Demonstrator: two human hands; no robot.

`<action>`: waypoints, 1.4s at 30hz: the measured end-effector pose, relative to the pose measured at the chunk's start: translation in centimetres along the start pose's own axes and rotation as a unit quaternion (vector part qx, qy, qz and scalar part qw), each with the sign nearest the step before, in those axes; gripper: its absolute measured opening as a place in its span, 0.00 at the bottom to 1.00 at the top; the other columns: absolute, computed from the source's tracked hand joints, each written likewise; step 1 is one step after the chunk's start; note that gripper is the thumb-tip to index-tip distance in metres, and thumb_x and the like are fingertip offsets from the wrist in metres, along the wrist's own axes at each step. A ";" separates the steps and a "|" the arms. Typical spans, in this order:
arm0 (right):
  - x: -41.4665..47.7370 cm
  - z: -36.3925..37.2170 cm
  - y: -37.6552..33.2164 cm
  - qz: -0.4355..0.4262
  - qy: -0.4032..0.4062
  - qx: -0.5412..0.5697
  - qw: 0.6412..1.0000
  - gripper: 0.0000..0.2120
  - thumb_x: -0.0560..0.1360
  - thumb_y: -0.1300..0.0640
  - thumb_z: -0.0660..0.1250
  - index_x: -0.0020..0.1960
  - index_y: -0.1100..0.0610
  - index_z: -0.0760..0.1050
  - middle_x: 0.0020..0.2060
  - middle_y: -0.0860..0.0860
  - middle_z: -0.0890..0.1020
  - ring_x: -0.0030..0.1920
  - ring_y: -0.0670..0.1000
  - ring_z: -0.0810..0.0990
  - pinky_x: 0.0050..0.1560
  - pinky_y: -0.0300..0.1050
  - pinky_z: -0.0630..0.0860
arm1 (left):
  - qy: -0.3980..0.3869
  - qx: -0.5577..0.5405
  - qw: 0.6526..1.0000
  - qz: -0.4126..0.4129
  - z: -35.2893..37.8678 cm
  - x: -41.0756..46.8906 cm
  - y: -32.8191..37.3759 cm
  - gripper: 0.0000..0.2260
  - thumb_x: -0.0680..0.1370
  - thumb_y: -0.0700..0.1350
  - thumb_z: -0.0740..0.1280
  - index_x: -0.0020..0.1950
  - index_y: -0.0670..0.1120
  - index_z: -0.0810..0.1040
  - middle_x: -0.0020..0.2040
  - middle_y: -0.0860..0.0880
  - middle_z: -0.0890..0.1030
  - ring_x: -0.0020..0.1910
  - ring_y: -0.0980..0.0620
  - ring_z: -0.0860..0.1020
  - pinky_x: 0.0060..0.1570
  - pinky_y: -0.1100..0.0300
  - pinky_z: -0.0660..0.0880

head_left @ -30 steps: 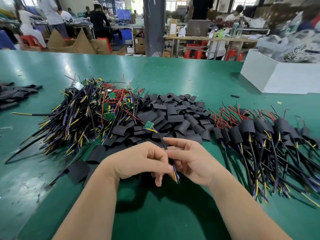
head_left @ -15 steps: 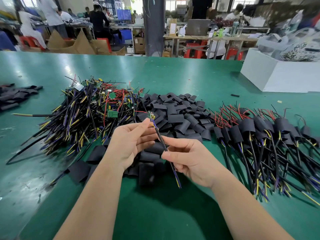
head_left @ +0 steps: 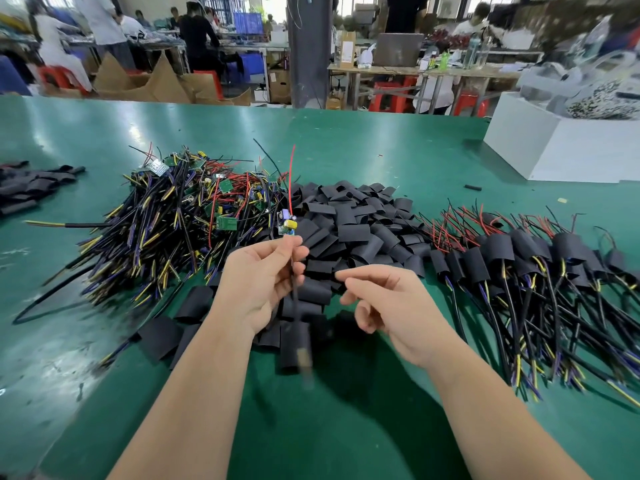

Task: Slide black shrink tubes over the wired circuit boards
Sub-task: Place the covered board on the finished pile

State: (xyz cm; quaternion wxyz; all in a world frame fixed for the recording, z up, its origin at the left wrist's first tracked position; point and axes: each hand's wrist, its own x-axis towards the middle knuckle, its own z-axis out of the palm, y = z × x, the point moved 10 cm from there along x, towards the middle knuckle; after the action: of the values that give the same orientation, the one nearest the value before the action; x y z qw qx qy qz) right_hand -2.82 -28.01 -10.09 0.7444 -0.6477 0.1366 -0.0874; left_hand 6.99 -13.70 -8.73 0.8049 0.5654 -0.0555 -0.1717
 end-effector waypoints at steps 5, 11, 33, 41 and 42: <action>-0.3 -2.0 -2.4 -0.129 0.123 -0.276 0.944 0.11 0.74 0.63 0.67 0.42 0.47 0.81 0.34 0.44 0.83 0.30 0.40 0.75 0.36 0.31 0.70 | 0.037 -0.029 0.997 -0.056 -1.3 0.5 -0.8 0.07 0.80 0.42 0.63 0.46 0.41 0.77 0.30 0.54 0.82 0.22 0.62 0.72 0.23 0.69 0.72; -1.8 5.3 -0.8 -0.233 -0.082 -0.517 0.819 0.18 0.75 0.51 0.69 0.64 0.45 0.75 0.59 0.45 0.75 0.56 0.47 0.68 0.60 0.39 0.64 | 0.060 0.090 0.994 -0.029 -2.5 1.2 -1.1 0.08 0.82 0.41 0.60 0.45 0.43 0.77 0.30 0.53 0.80 0.21 0.61 0.69 0.21 0.67 0.68; -1.4 5.9 -0.7 -0.249 -0.027 -0.613 0.749 0.18 0.80 0.48 0.58 0.68 0.51 0.71 0.73 0.46 0.65 0.70 0.49 0.66 0.65 0.47 0.56 | 0.104 0.539 0.806 0.221 -1.3 0.2 2.4 0.09 0.81 0.43 0.56 0.44 0.52 0.72 0.35 0.56 0.78 0.39 0.49 0.77 0.42 0.54 0.72; -1.7 -0.2 -4.8 -0.240 0.194 -0.460 0.833 0.04 0.70 0.64 0.71 0.41 0.57 0.79 0.39 0.50 0.80 0.42 0.53 0.78 0.46 0.48 0.75 | 0.089 0.502 0.825 0.243 -0.7 -0.3 3.0 0.10 0.81 0.41 0.57 0.43 0.50 0.73 0.33 0.54 0.78 0.34 0.57 0.75 0.36 0.57 0.71; -1.3 -0.8 -4.3 -0.214 0.186 -0.458 0.843 0.07 0.70 0.65 0.69 0.44 0.55 0.77 0.38 0.49 0.79 0.40 0.51 0.75 0.44 0.46 0.72 | 0.088 0.506 0.822 0.246 -0.7 -0.4 3.0 0.10 0.81 0.41 0.57 0.42 0.50 0.73 0.33 0.54 0.78 0.33 0.57 0.75 0.36 0.57 0.71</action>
State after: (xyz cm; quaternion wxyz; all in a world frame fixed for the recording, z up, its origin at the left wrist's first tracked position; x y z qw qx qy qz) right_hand -4.09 -28.96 -5.77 0.2867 -0.8996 0.1547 -0.2910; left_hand 7.47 -12.09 -6.15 0.4225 0.8735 -0.2008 0.1343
